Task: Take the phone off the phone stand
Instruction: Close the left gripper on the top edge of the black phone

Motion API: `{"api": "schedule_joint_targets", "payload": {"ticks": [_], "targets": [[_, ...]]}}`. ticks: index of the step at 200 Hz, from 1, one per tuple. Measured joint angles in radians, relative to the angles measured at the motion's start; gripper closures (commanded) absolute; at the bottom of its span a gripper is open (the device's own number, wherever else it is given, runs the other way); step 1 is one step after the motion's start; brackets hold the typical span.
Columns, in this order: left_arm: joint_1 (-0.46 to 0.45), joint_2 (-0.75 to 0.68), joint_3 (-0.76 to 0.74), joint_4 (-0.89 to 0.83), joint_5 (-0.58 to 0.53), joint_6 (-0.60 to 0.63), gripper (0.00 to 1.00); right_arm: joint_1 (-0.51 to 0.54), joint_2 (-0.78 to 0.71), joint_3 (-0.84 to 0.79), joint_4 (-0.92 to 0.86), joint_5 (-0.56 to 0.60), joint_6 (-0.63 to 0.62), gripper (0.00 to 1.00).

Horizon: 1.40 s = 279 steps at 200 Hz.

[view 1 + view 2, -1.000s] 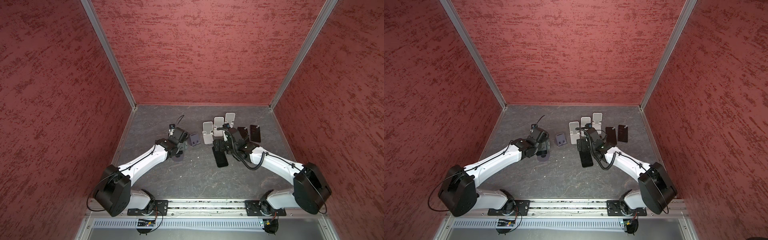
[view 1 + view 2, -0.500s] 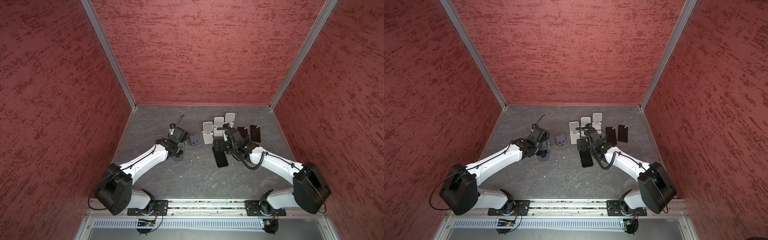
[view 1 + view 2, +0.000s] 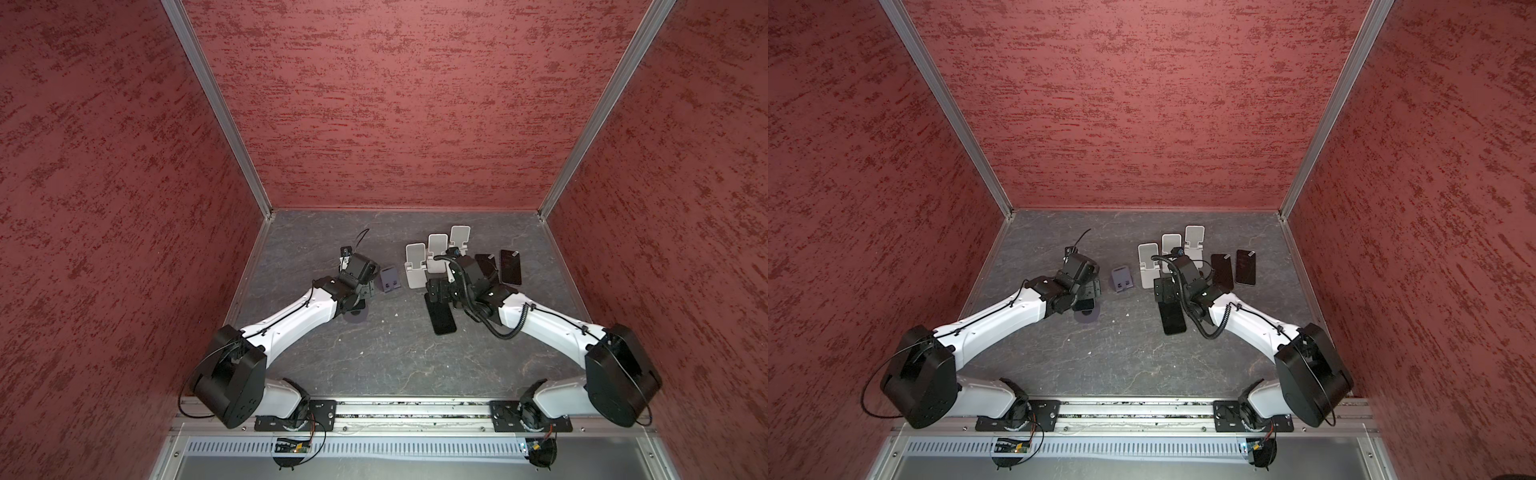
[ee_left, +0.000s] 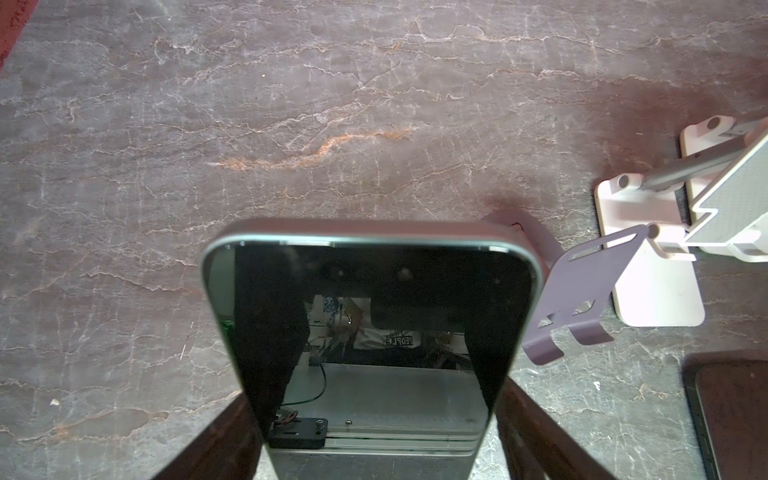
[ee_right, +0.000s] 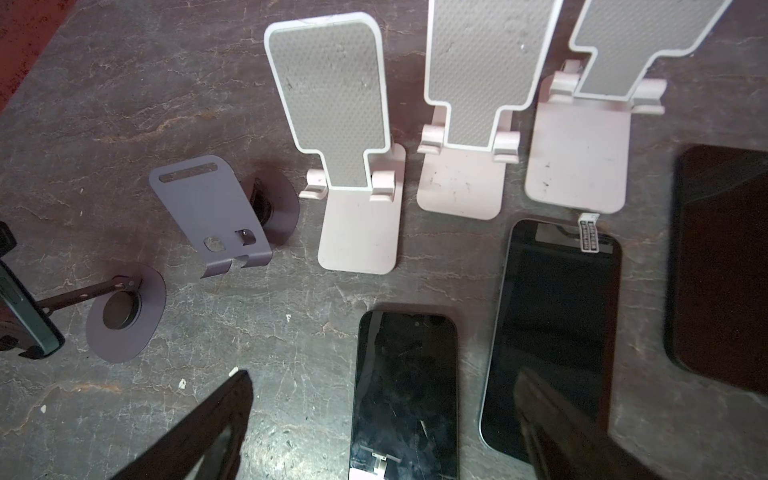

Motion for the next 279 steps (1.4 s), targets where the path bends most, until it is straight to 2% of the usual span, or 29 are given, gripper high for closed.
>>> {"api": "schedule_joint_targets", "payload": {"ticks": [146, 279], "targets": [[0.000, 0.000, -0.008, 0.015, -0.005, 0.021, 0.31, 0.000, 0.010, 0.000, -0.001, -0.005, 0.000, 0.01], [-0.001, -0.041, -0.008, -0.019, -0.005, 0.051, 0.35, 0.000, 0.029, 0.009, -0.007, -0.014, 0.000, 0.01]]}}
